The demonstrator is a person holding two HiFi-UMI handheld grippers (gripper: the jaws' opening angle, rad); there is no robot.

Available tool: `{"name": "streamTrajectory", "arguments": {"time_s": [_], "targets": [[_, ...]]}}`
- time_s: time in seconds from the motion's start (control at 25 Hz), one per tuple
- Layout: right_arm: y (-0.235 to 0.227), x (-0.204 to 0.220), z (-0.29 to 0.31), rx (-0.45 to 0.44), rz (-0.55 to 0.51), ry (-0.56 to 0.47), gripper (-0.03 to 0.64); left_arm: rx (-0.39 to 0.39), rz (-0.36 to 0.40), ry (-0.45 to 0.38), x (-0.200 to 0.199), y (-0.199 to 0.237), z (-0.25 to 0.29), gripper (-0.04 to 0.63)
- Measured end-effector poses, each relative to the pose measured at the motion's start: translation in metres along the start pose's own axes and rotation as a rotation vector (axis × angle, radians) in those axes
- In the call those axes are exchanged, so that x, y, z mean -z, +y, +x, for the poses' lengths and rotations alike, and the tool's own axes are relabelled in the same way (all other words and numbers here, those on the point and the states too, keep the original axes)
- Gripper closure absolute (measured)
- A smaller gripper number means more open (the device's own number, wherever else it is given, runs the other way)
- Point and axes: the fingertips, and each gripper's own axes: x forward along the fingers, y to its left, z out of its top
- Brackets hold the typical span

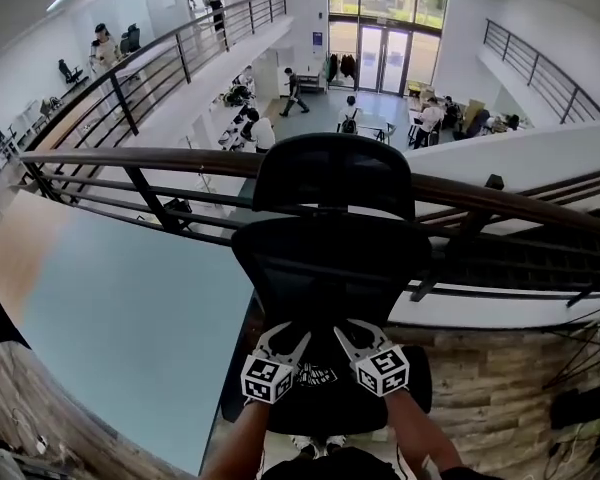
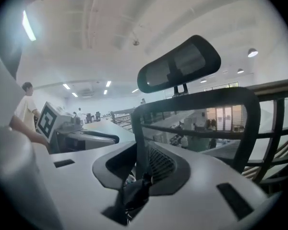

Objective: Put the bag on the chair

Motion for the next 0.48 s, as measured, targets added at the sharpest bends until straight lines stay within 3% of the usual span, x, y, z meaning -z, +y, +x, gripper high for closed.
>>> {"name": "streamTrajectory", "arguments": {"time_s": [0.28,0.48], "targets": [[0.016,-0.06,-0.02,0.047,-0.061,-0.139,0.584,-0.028,0.049,-0.053,-0.041,-0.012,-0.014,0.573],[0.029,-0.083,-0.035,0.054,-0.1,-0.189,0.595,-0.002,0.068,-0.087,-0.058,-0.029,-0.021,0.584]]}}
